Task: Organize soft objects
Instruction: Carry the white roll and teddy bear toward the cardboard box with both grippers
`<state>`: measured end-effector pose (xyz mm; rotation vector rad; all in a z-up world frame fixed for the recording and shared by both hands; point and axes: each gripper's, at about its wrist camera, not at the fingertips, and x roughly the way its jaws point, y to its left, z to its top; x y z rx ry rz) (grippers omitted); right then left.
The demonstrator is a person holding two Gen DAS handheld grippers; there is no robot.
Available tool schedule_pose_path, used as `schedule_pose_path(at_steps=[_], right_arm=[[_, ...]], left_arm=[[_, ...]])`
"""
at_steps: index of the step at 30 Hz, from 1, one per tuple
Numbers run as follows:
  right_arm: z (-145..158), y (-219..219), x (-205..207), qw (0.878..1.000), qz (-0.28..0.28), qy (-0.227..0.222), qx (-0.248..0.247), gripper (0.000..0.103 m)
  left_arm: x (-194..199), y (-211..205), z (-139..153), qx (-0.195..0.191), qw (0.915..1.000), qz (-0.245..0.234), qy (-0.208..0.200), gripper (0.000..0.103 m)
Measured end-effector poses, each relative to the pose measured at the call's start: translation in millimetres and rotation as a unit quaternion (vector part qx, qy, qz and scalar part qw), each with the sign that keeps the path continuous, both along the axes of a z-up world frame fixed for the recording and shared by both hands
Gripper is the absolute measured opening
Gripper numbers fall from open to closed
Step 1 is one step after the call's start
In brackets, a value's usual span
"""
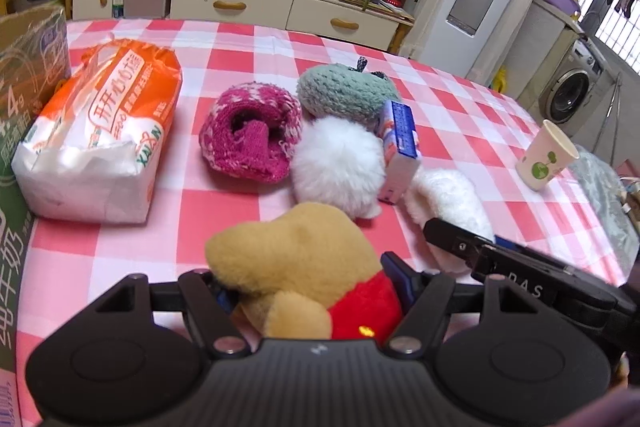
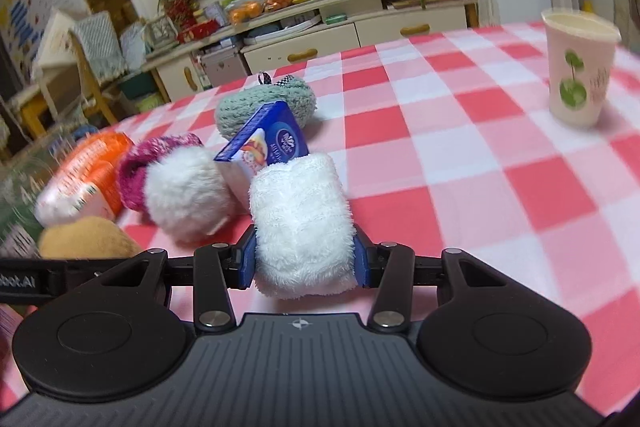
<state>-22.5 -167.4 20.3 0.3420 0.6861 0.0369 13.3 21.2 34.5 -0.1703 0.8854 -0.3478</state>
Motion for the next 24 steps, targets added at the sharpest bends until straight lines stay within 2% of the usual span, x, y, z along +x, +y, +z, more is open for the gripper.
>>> schedule_pose_path(at_steps=[5, 11, 24], right_arm=[[-2, -5, -9, 0.997, -0.019, 0.008, 0.073, 0.056], [-3, -8, -21, 0.99, -0.038, 0.022, 0.137, 0.055], [35, 18, -22, 0.992, -0.012, -0.013, 0.128, 0.054]], left_arm=[[-3, 7, 1, -0.02, 0.9998, -0.004, 0.006, 0.07], [-8, 14, 12, -0.047, 0.9989, -0.009, -0.003, 0.07], [-22, 46, 43, -0.098, 0.9942, -0.008, -0.044, 0.07]])
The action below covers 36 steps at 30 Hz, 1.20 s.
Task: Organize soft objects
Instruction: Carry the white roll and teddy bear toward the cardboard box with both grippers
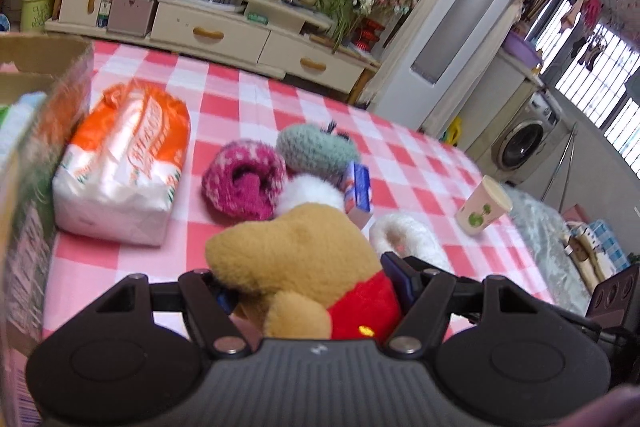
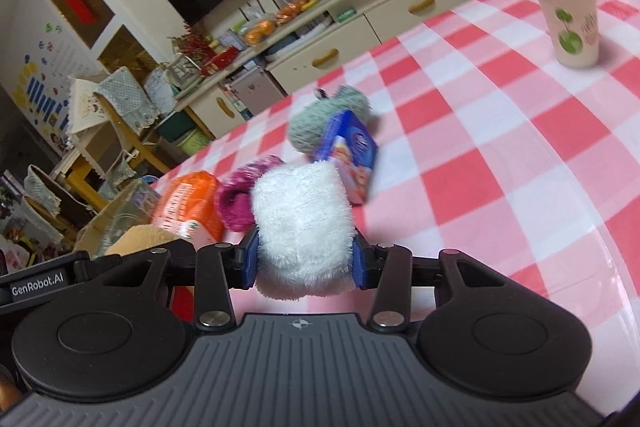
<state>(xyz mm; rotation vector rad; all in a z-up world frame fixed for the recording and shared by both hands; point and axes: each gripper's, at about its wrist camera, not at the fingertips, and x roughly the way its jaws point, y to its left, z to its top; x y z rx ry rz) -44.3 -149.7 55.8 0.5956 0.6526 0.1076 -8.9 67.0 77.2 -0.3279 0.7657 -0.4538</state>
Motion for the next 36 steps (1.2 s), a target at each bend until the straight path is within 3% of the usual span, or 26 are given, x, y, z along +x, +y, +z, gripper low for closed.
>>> schedule_pose_path(at_steps=[9, 17, 22, 29, 33, 36], right_arm=[[35, 36, 7, 0.998, 0.043, -0.044, -0.017, 0.054], [56, 82, 26, 0.992, 0.101, -0.073, -0.024, 0.054], [61, 113, 44, 0.986, 0.142, -0.086, -0.027, 0.054], [64, 160, 72, 0.975, 0.194, -0.1, -0.042, 0.054], [59, 180, 89, 0.969, 0.215, -0.103, -0.065, 0.055], [52, 194, 97, 0.965, 0.23, -0.1, -0.076, 0.055]], left_arm=[[-11, 42, 26, -0.034, 0.998, 0.032, -0.042, 0.07], [-15, 95, 43, -0.064, 0.9908, 0.093, -0.075, 0.07], [-17, 139, 49, -0.075, 0.9803, 0.158, -0.092, 0.07], [-13, 193, 45, -0.035, 0.9583, 0.268, -0.094, 0.07], [-9, 204, 44, -0.024, 0.9482, 0.305, -0.086, 0.07], [-8, 212, 40, -0.018, 0.946, 0.315, -0.075, 0.07]])
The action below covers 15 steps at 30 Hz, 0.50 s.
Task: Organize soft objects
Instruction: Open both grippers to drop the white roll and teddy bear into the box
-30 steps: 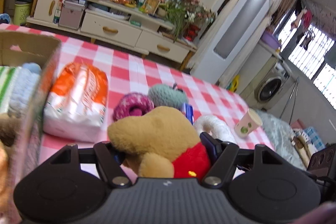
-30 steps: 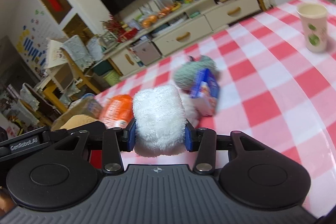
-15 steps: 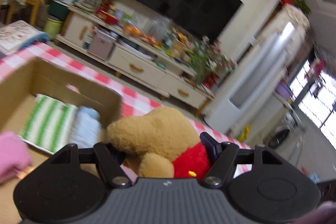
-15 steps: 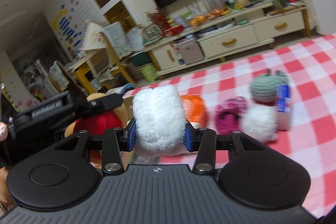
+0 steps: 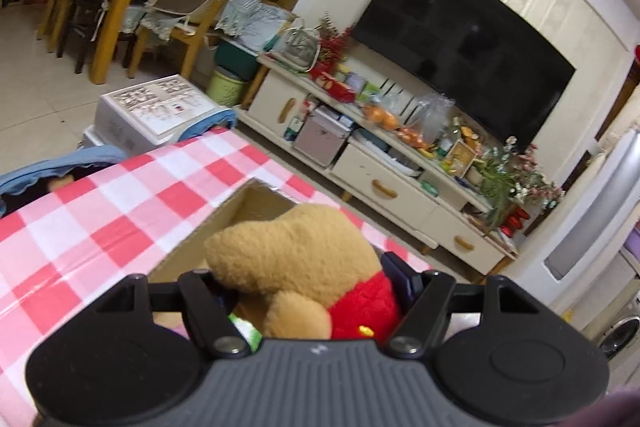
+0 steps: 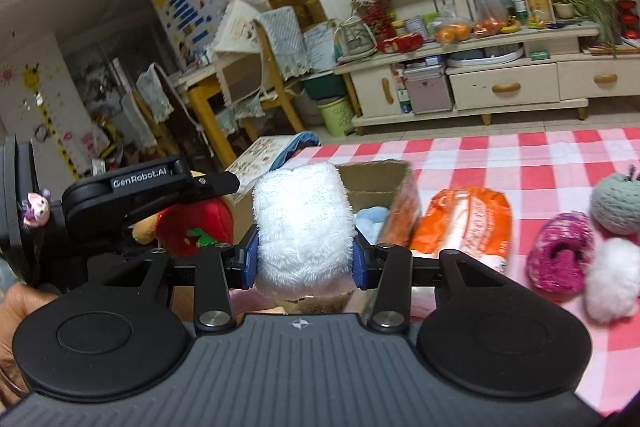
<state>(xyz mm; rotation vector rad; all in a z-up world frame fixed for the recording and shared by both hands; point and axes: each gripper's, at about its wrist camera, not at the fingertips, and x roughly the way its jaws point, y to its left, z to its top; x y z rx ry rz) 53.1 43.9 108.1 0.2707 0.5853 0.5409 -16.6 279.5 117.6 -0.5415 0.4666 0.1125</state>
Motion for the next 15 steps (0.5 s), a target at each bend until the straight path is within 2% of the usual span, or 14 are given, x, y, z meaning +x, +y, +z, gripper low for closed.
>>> schedule_pose_path(at_steps=[5, 7, 8, 9, 11, 15], right_arm=[[-7, 14, 7, 1.0, 0.021, 0.001, -0.023, 0.056], [-9, 21, 8, 0.999, 0.025, -0.001, -0.043, 0.062], [-9, 23, 7, 0.998, 0.024, -0.003, -0.055, 0.069], [-10, 25, 7, 0.998, 0.024, -0.004, -0.062, 0.084], [-9, 22, 0, 0.998, 0.018, -0.014, -0.063, 0.1], [-3, 10, -14, 0.996, -0.008, -0.04, -0.073, 0.102]], left_arm=[[4, 5, -5, 0.011, 0.9997, 0.005, 0.022, 0.071], [3, 8, -7, 0.01, 0.9995, 0.009, 0.027, 0.074], [2, 9, -8, 0.01, 0.9995, 0.01, 0.028, 0.08], [2, 9, -8, 0.011, 0.9995, 0.009, 0.027, 0.088], [-1, 9, -6, 0.018, 0.9995, 0.013, 0.022, 0.096], [-3, 1, -2, 0.045, 0.9988, 0.013, 0.013, 0.1]])
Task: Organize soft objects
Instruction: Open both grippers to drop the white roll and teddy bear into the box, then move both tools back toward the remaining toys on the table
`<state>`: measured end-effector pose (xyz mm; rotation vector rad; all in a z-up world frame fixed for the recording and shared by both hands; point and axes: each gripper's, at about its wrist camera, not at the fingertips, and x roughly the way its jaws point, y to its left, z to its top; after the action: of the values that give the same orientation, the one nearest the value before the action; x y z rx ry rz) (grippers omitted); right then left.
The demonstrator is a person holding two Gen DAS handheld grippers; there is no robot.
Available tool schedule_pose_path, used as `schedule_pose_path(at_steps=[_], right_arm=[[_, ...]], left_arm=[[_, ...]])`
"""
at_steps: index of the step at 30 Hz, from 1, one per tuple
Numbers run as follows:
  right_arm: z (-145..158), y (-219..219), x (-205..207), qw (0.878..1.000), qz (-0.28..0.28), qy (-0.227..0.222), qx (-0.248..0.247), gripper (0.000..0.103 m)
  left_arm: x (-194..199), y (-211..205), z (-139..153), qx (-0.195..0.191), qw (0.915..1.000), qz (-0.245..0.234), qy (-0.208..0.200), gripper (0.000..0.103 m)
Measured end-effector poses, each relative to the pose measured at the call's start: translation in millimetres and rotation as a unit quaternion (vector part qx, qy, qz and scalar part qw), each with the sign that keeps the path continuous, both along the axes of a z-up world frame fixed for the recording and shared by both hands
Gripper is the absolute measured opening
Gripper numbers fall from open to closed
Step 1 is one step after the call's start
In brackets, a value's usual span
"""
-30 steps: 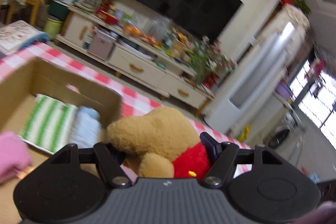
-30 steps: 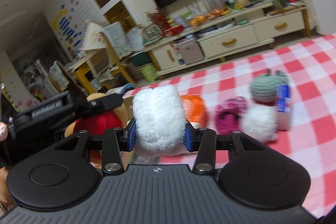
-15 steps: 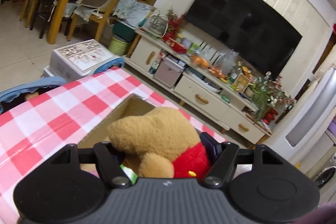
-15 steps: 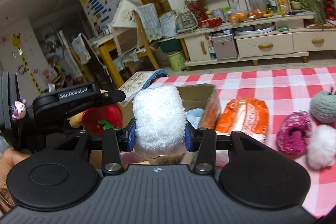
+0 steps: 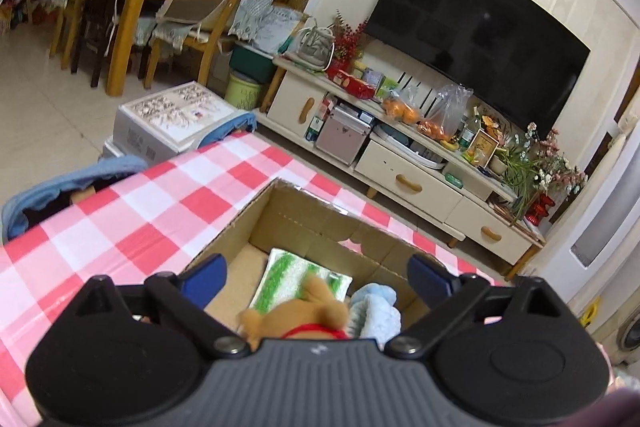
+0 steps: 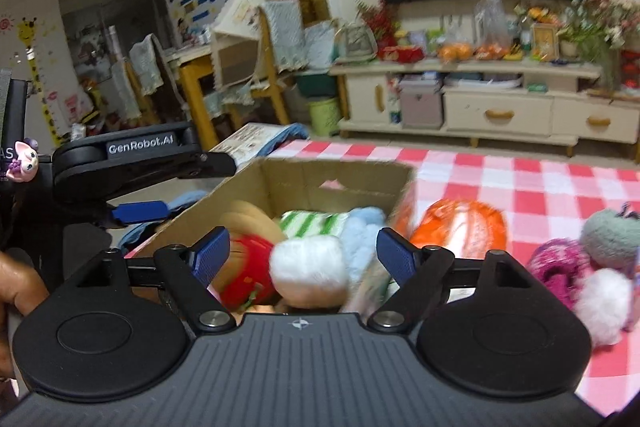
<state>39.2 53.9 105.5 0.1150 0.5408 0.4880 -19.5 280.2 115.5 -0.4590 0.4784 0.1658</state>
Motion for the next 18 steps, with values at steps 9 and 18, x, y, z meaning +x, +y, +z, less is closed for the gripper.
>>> schedule_pose_path(at_steps=[9, 18], right_arm=[[-2, -36, -12, 0.997, -0.065, -0.027, -0.011, 0.103], [-8, -60, -26, 0.995, -0.094, -0.024, -0.016, 0.103]], left_arm=[[2, -19, 6, 0.023, 0.9995, -0.018, -0.007, 0.102], [3, -37, 6, 0.038, 0.9986, -0.035, -0.004, 0.102]])
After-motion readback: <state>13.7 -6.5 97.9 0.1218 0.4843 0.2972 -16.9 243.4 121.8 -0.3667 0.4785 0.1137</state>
